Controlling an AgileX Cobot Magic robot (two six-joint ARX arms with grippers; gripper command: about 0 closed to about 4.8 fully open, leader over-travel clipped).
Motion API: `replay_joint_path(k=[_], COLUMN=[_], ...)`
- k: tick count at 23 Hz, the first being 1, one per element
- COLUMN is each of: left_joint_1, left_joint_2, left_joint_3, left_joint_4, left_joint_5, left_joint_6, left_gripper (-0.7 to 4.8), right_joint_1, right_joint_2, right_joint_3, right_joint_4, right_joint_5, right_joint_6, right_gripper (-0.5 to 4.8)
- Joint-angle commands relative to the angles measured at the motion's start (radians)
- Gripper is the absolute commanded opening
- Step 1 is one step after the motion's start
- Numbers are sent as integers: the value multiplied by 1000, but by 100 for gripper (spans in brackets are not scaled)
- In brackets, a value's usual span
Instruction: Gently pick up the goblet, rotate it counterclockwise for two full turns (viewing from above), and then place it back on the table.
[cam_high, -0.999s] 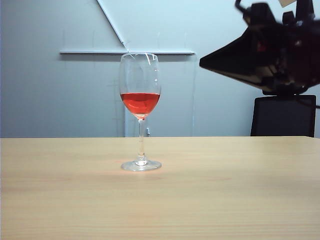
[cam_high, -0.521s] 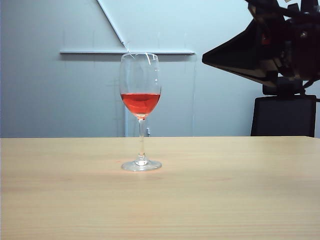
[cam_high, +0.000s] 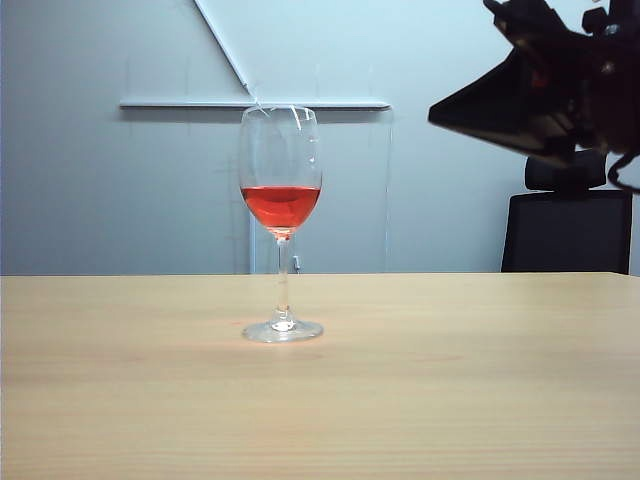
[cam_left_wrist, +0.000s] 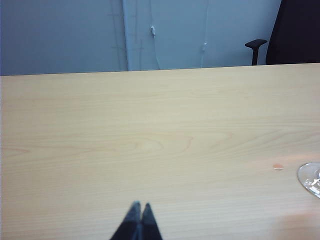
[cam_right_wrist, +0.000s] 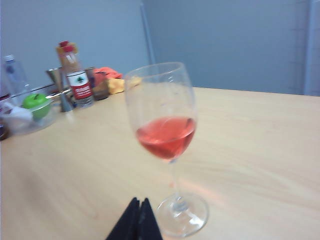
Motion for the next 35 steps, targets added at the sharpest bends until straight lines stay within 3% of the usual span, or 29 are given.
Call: replay_joint_path(k=[1,2,4,11,14,18,22,35], left_joint_1=[1,1,1,1,1,1,1,1], left_joint_2=[2,2,2,2,2,2,2,2], left_joint_3=[3,3,3,3,3,3,3,3], left_joint_4=[13,13,13,13,13,13,13,13], left_joint_5=[3,5,4,4,4,4,4,3], left_joint_6=[0,0,0,0,0,0,0,0], left_gripper=[-5,-5,-5,-5,-5,-5,-5,-5], right_joint_1=[0,0,-23,-183,-327,-488,-559,-594], right_joint_2=[-63,-90,-168,-606,-792,-935,-1047,-1141], right_joint_3=[4,4,4,3,2,-19,-90,-130], right_joint_4=[-61,-123,-267,-846,-993,-1025,-1025,-1020], right_joint_5=[146,235,284,245,136,19,-19,60], right_joint_6=[-30,-30,-61,-92,-129,-131,-118,-117], right_gripper=[-9,-8,-8,-8,-8,-8,-8,-8])
